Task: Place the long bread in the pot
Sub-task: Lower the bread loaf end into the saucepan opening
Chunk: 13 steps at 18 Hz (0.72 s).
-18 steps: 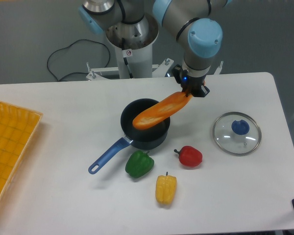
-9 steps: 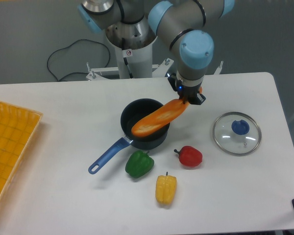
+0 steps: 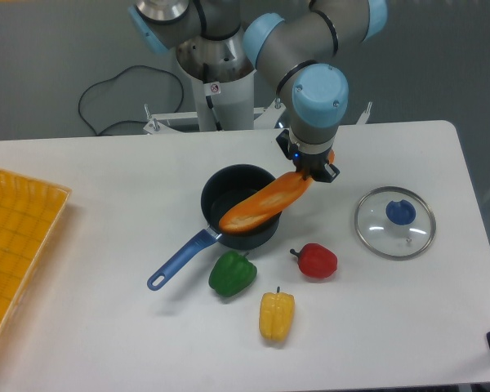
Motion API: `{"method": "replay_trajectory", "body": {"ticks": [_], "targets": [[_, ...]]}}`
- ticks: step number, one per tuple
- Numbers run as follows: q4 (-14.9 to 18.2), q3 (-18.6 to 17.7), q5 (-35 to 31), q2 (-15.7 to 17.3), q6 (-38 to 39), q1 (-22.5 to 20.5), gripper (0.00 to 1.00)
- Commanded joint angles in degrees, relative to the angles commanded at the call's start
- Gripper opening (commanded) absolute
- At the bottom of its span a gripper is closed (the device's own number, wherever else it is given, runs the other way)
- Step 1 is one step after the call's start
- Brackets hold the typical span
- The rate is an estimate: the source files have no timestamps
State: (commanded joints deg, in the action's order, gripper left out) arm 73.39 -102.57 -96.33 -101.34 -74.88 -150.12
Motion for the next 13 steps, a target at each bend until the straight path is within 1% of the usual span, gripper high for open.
{"method": "replay_trajectory", "body": {"ticks": [5, 9, 13], "targets": [[-0.4, -0.2, 0.0, -0.4, 0.0, 0.1, 0.38], [-0.4, -0.3, -1.8, -0.5, 0.1, 0.7, 0.38], [-0.4, -0.3, -1.9, -0.4, 0.1, 1.0, 0.38]]}}
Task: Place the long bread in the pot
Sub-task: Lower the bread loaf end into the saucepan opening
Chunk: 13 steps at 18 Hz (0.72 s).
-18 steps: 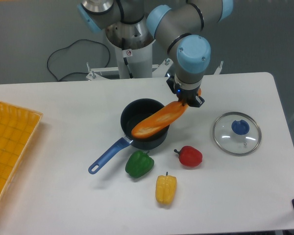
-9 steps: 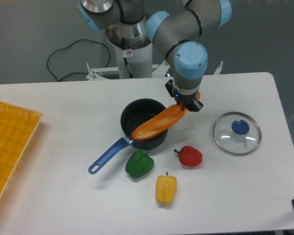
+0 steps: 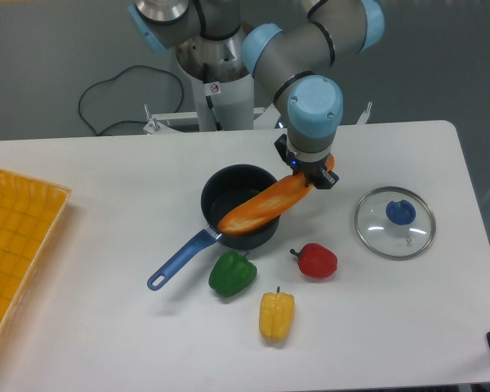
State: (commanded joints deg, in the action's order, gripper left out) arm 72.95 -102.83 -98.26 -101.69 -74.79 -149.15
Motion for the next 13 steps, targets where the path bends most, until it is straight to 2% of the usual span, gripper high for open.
{"method": "replay_trajectory", "body": {"ticks": [13], "targets": [[0.3, 0.0, -0.1, 1.3, 0.1, 1.3, 0.45]]}}
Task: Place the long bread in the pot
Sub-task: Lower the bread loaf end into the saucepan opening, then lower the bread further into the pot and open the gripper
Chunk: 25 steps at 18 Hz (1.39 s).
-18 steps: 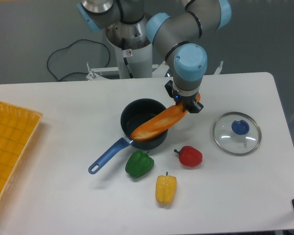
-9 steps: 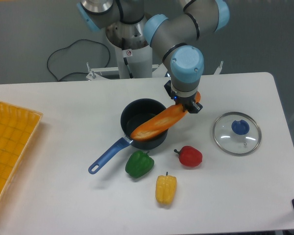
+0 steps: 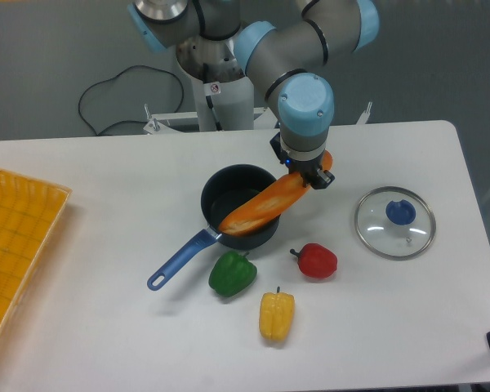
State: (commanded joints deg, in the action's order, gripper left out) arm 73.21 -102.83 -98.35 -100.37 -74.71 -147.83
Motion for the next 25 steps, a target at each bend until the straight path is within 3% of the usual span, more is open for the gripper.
{"method": "replay_trajectory", "body": {"ticks": [5, 17, 25], "targets": [[0.1, -1.1, 0.2, 1.9, -0.1, 0.6, 0.49], [0.1, -1.2, 0.2, 2.1, 0.0, 1.6, 0.53], [0.1, -1.3, 0.4, 2.2, -0.4, 1.7, 0.81]]}}
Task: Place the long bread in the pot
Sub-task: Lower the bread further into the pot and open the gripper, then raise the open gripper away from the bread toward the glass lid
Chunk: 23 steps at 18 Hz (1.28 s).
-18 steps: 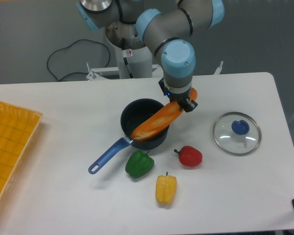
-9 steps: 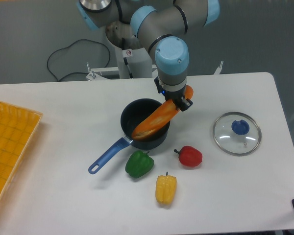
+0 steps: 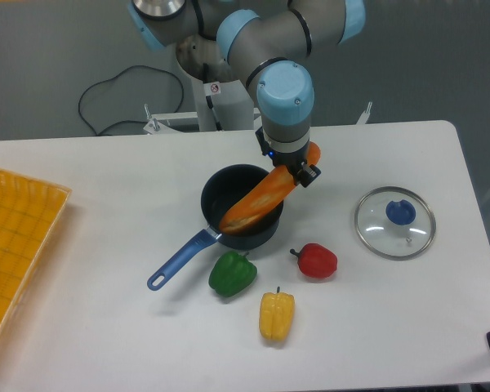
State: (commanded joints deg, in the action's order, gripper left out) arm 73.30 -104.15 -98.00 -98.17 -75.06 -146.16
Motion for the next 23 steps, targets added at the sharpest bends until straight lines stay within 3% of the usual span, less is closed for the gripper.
{"method": "replay_trajectory", "body": {"ticks": [8, 12, 23], "targets": [[0.1, 0.2, -0.2, -0.1, -0.3, 0.7, 0.9], [-0.1, 0.3, 0.4, -0.2, -0.4, 0.1, 1.0], [-0.6, 2.8, 2.8, -0.2, -0.5, -5.1, 1.0]]}}
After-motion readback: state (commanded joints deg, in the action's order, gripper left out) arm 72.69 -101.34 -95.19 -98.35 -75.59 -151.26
